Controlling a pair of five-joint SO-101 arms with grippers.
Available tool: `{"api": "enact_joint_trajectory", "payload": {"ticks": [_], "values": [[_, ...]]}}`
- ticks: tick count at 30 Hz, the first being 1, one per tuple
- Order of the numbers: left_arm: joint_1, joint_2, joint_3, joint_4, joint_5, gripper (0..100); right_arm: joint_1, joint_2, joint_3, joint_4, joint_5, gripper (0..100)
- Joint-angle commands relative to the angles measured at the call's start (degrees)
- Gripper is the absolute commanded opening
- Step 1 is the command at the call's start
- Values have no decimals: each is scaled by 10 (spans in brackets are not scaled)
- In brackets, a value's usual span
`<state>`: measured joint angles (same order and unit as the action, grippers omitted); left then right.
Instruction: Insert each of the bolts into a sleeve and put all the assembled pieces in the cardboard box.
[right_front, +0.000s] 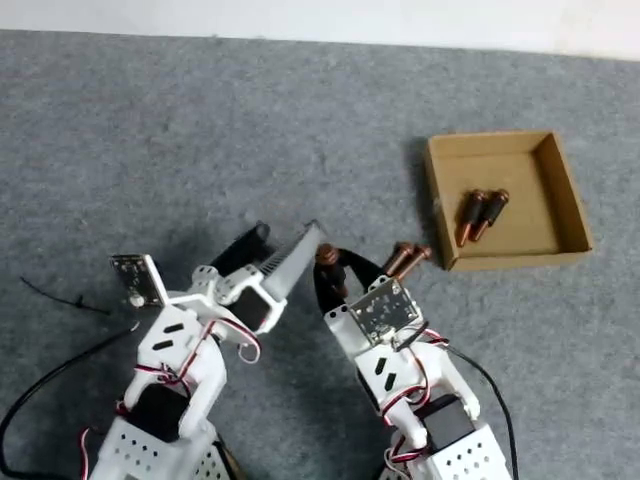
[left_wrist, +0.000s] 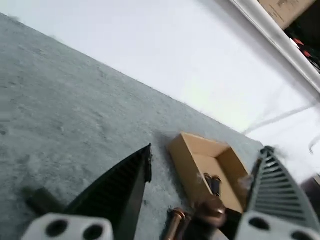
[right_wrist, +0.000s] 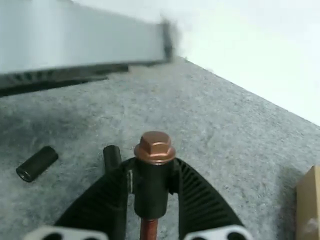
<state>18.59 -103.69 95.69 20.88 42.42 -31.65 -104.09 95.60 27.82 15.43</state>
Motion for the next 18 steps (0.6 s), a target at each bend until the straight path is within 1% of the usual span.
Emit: {"api": "enact_joint_trajectory", "payload": {"ticks": [1, 4, 6, 7, 8, 12, 16, 18], "values": [[-20, -7, -21, -10, 2, 243, 27, -13, 59, -5, 2, 5], [-22, -7, -22, -11, -5, 106, 51, -13, 58, -5, 0, 5], [-21, -7, -21, -21, -43, 10, 59, -13, 56, -6, 0, 5], [-20, -7, -16, -32, -66, 2, 65, -13, 56, -6, 0, 5], [-18, -7, -15, -38, -82, 21, 69, -13, 56, -6, 0, 5], [-22, -7, -10, -40, -119, 8, 110, -13, 56, -6, -10, 5], [-22, -5, -3, -40, -142, 7, 182, -12, 30, -42, -105, 5], [-18, -7, 5, -40, -143, 7, 213, -12, 15, -58, -113, 4]]}}
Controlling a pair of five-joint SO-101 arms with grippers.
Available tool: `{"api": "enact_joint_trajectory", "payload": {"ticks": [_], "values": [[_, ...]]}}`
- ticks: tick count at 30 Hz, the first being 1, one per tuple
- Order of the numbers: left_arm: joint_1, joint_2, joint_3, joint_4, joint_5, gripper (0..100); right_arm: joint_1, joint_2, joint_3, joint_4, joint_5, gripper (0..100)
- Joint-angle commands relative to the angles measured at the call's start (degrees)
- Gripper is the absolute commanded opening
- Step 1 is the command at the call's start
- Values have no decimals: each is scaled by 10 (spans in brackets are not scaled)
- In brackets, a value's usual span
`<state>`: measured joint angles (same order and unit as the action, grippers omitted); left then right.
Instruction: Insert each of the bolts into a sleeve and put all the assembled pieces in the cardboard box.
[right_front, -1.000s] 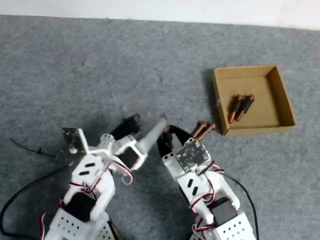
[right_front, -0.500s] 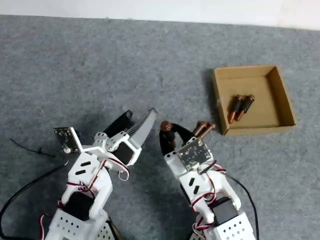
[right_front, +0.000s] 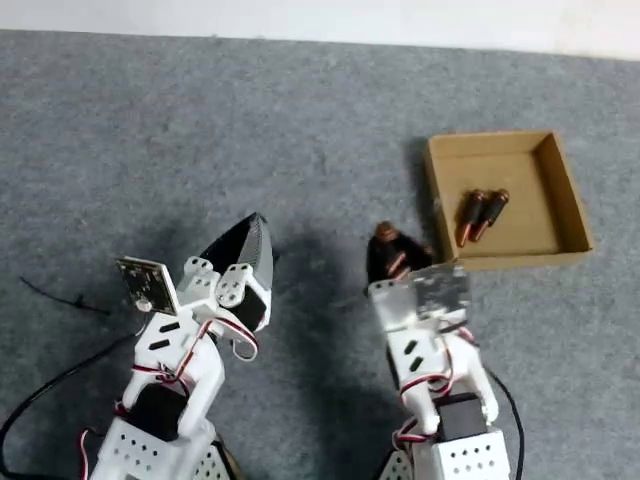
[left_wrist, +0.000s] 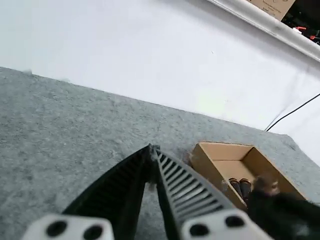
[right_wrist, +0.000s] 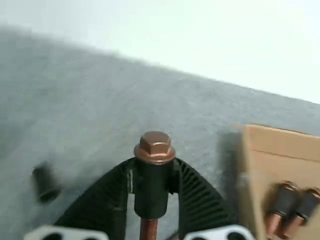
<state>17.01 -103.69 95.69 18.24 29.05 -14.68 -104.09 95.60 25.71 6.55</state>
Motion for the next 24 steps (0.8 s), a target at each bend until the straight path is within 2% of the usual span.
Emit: {"api": "enact_joint_trajectory", "payload": {"ticks": [1, 7, 13, 17, 24], "values": [[-2, -7, 6, -15, -10, 7, 51, -12, 7, -43, -25, 4], [-1, -7, 7, -15, -10, 7, 63, -11, -30, -51, -25, 4], [-1, -5, 7, -15, -10, 7, 118, 18, -50, -95, -25, 4], [-1, -4, 7, -15, -10, 7, 160, 160, -100, -132, -31, 4], [-1, -4, 15, -15, -11, 7, 223, 511, -328, -157, -160, 4]]}}
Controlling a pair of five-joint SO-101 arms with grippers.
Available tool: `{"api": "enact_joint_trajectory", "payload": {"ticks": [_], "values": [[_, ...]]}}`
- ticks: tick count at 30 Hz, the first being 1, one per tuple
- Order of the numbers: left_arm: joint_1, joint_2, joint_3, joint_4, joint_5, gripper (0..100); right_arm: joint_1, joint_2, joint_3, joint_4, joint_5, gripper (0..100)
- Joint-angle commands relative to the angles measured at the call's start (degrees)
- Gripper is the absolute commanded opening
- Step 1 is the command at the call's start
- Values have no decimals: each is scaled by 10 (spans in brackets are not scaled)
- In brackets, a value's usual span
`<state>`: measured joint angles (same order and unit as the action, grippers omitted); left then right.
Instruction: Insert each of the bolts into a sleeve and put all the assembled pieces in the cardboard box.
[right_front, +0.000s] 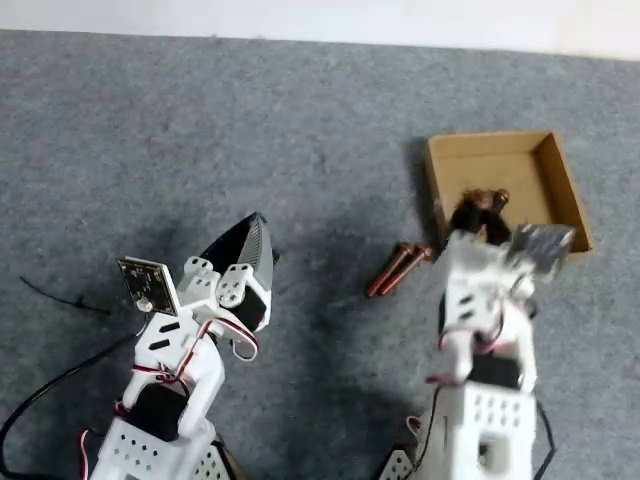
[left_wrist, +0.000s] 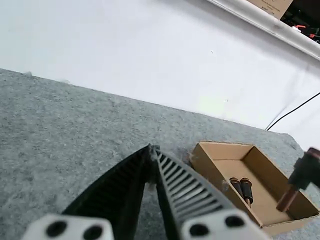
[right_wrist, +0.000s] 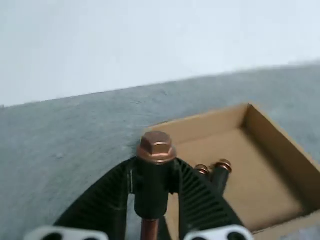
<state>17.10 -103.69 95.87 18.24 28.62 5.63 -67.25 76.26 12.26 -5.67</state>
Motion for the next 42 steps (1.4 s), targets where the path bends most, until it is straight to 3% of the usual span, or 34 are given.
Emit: {"api": "enact_joint_trajectory", "payload": {"ticks": [1, 6, 11, 16, 21, 28, 34, 38, 42], "values": [[-2, -4, 14, -15, -6, 7, 24, 191, -167, -22, -48, 4], [-4, -4, 14, -14, -6, 7, 81, 392, -293, -22, -147, 4], [-4, -4, 14, -14, -6, 7, 175, 484, -320, -25, -269, 5], [-2, -4, 14, -14, -6, 7, 159, 542, -324, -25, -213, 5], [-2, -6, 14, -14, -6, 7, 154, 578, -326, -26, -207, 15], [-2, -6, 14, -14, -6, 7, 150, 584, -339, -26, -207, 249], [-2, -5, 14, -14, -6, 7, 146, 552, -339, -15, -209, 264], [-2, -5, 14, -14, -6, 7, 115, 448, -339, 69, -209, 264], [-2, -6, 14, -14, -6, 7, 38, 324, -324, 178, -209, 264]]}}
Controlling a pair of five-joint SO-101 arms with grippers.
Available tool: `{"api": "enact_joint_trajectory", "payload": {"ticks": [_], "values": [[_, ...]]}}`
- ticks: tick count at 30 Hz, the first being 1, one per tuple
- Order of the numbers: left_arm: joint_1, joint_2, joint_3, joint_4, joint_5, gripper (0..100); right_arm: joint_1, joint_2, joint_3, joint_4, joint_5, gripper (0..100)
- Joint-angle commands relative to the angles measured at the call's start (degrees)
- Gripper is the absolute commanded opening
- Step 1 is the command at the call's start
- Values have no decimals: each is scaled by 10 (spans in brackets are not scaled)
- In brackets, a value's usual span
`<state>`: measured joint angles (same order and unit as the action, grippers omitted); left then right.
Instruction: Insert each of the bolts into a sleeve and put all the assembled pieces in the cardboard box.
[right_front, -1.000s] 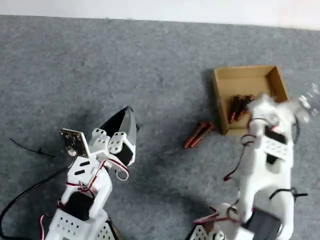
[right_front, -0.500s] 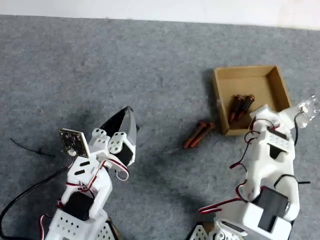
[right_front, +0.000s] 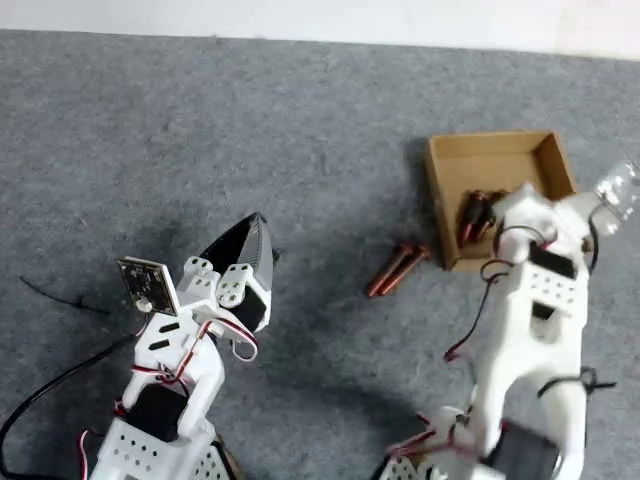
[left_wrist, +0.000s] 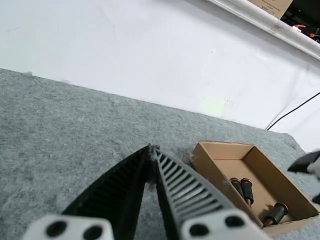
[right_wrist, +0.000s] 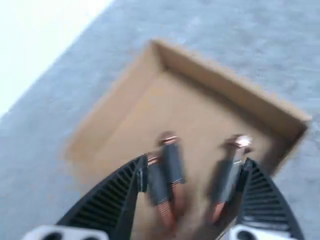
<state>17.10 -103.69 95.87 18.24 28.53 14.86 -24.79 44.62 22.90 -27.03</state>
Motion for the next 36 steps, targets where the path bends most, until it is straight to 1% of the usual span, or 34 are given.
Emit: {"api": "enact_joint_trajectory", "payload": {"ticks": [1, 4, 7, 11, 16, 21, 25, 28, 33, 36], "values": [[-2, -6, 14, -14, -5, 7, -76, -132, 1, 97, 4, 264], [-2, -6, 14, -14, -5, 7, -147, -216, 47, 145, 4, 264], [-2, -6, 14, -14, -5, 7, -216, -276, 106, 150, 5, 264], [-3, -6, 14, -15, -5, 7, -234, -288, 161, 97, 5, 264], [-4, -7, 14, -15, -5, 7, -252, -218, 198, 73, 6, 263], [-3, -7, 14, -15, -5, 7, -252, -129, 197, 73, 4, 263], [-5, -7, 14, -15, -5, 7, -249, -99, 177, 73, 4, 263], [-6, -7, 14, -16, -5, 7, -230, -90, 174, 73, 4, 263], [-6, -7, 14, -16, -5, 7, -169, -94, 173, 76, 4, 263], [-6, -7, 14, -16, -5, 7, -146, -94, 173, 76, 6, 263]]}}
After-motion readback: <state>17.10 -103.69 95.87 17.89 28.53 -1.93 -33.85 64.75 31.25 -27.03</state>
